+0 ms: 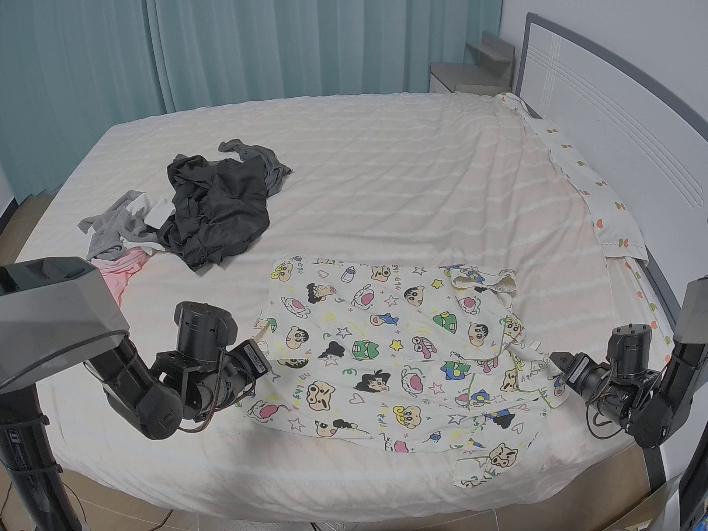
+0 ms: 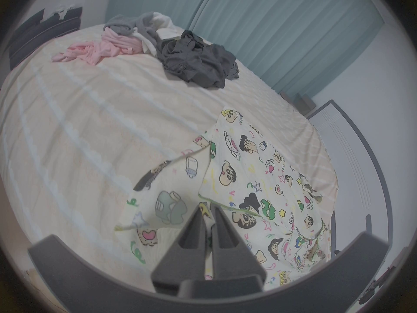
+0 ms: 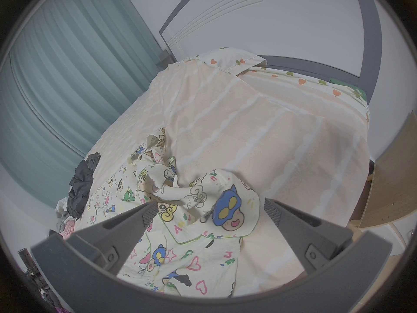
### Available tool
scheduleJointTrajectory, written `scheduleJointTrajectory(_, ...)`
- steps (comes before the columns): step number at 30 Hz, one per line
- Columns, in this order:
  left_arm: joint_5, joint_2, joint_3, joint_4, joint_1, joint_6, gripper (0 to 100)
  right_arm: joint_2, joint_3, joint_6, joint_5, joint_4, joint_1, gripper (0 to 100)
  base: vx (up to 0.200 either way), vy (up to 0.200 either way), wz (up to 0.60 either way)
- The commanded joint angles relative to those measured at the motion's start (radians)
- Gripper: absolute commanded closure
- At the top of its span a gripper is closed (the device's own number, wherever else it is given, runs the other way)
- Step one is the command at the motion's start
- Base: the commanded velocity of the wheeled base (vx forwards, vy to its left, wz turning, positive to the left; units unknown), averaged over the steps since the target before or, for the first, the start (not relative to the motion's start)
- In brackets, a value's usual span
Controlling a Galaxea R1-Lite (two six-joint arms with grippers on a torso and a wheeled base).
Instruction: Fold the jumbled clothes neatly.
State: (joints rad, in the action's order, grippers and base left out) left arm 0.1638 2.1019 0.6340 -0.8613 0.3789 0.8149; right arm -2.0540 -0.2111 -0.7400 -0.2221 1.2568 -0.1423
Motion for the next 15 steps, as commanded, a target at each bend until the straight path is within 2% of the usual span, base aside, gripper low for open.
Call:
scheduleJointTrajectory(1,0.005,0.030,0.001,-0.024,-0.026,-0.019,100,-0.003,0.001,-0.001,0.000,0.001,0.000,0,0.000,0.000,0.00)
scheduleJointTrajectory(13,-0.003,0.093,0.069,-0.056,-0.083,-0.019,100,0.000,-0.010,-0.007,0.000,0.010,0.001,0,0.000,0.000,0.00)
scheduleJointTrajectory(14,-0.003,0.093,0.069,-0.056,-0.083,-0.019,0,0.000,-0.010,-0.007,0.000,0.010,0.001,0,0.000,0.000,0.00)
scheduleJointTrajectory(15,-0.004,0.095,0.072,-0.050,-0.083,-0.019,0,0.002,-0.014,-0.009,0.001,0.030,0.006,0,0.000,0.000,0.00)
